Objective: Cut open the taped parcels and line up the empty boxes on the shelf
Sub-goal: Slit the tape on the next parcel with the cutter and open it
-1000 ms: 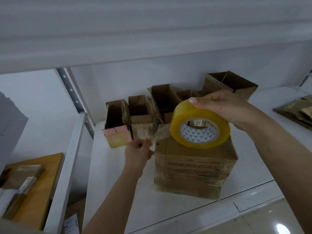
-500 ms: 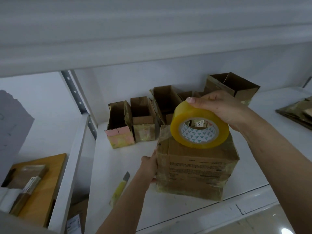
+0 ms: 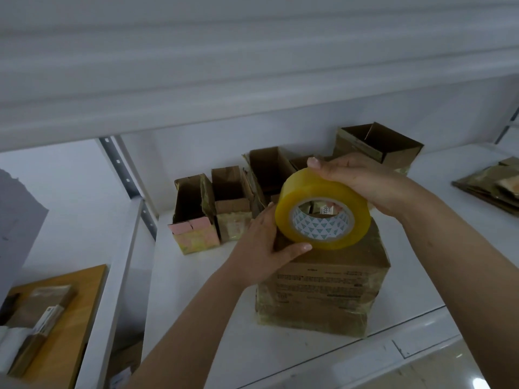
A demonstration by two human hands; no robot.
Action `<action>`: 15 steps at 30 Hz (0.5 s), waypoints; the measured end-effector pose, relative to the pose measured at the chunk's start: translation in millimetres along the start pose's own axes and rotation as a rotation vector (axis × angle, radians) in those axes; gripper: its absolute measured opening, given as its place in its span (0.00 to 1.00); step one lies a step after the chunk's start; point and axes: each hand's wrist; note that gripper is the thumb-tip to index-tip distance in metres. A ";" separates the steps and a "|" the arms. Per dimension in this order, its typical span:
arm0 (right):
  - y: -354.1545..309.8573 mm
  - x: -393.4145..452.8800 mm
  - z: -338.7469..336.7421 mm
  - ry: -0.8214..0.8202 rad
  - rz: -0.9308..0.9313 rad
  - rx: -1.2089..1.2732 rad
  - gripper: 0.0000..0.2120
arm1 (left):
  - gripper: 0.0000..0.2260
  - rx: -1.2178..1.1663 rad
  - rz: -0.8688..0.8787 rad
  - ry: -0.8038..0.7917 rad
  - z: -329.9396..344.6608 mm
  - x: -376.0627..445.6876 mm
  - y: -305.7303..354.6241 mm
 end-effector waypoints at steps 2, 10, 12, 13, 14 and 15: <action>16.2 -4.1 -4.9 -0.044 -0.010 0.144 0.30 | 0.36 0.035 -0.031 0.014 3.4 0.8 -4.3; 45.4 -10.4 4.8 0.057 0.036 0.468 0.50 | 0.39 0.097 -0.080 -0.074 -1.1 1.4 -2.2; 36.4 -13.6 -6.5 0.109 0.006 0.339 0.55 | 0.42 0.153 -0.104 -0.116 -3.0 2.1 -0.8; 33.3 -15.7 -13.5 0.119 -0.003 0.294 0.53 | 0.44 0.189 -0.126 -0.139 -3.6 2.8 -0.3; 30.4 -18.5 -19.8 0.121 -0.007 0.249 0.50 | 0.45 0.224 -0.151 -0.164 -4.3 2.9 1.1; 28.9 -21.3 -26.2 0.110 -0.002 0.204 0.48 | 0.45 0.251 -0.172 -0.188 -5.2 2.1 3.6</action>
Point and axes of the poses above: each hand's wrist, its own x-axis towards the middle knuckle, its own z-axis out of the palm, y = z × x, and after that the axes turned 1 degree about z, right-handed
